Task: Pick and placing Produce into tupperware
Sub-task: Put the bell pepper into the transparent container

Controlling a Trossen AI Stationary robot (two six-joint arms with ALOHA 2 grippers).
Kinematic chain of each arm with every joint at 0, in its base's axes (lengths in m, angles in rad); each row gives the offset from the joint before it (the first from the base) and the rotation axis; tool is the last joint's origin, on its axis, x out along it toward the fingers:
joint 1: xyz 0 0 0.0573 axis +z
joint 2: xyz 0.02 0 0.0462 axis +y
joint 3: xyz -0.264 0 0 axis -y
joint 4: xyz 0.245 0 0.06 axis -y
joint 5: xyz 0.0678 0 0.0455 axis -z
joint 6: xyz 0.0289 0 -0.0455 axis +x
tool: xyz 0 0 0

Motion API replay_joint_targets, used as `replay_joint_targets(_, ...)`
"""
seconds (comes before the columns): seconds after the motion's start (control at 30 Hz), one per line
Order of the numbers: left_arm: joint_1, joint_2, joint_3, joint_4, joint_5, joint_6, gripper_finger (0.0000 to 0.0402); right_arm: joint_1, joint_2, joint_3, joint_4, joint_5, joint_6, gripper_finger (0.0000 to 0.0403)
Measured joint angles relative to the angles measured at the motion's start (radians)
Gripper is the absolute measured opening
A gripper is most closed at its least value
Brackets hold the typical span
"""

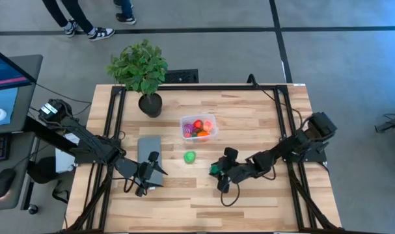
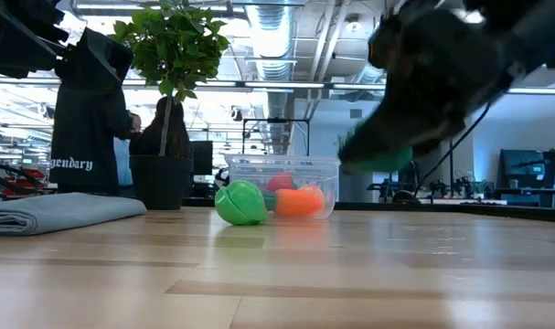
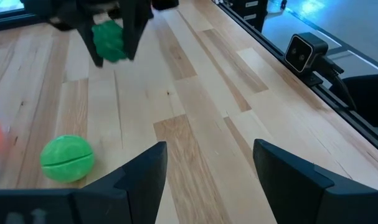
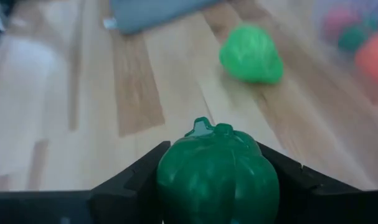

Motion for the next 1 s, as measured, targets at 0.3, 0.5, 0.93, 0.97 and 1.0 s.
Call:
replay_joint_targets(0.3, 0.0, 0.0, 0.0, 0.0, -0.001, 0.0, 0.0231, -0.018, -0.163, 0.0, -0.001, 0.036, -0.164, 0.0225)
replay_joint_targets(0.5, 0.0, 0.0, 0.0, 0.0, -0.001, 0.004, 0.0231, -0.041, -0.267, 0.0, -0.011, 0.071, -0.274, 0.0222)
replay_joint_targets(0.93, 0.0, 0.0, 0.0, 0.0, -0.001, 0.027, 0.0231, -0.189, -0.359, 0.0, -0.014, 0.113, -0.413, 0.0229)
replay_joint_targets(0.97, 0.0, 0.0, 0.0, 0.0, -0.001, 0.029, 0.0231, -0.204, -0.355, 0.0, -0.011, 0.113, -0.418, 0.0227)
replay_joint_targets(1.0, 0.0, 0.0, 0.0, 0.001, -0.001, 0.03, 0.0231, -0.22, -0.351, 0.0, -0.009, 0.112, -0.424, 0.0225)
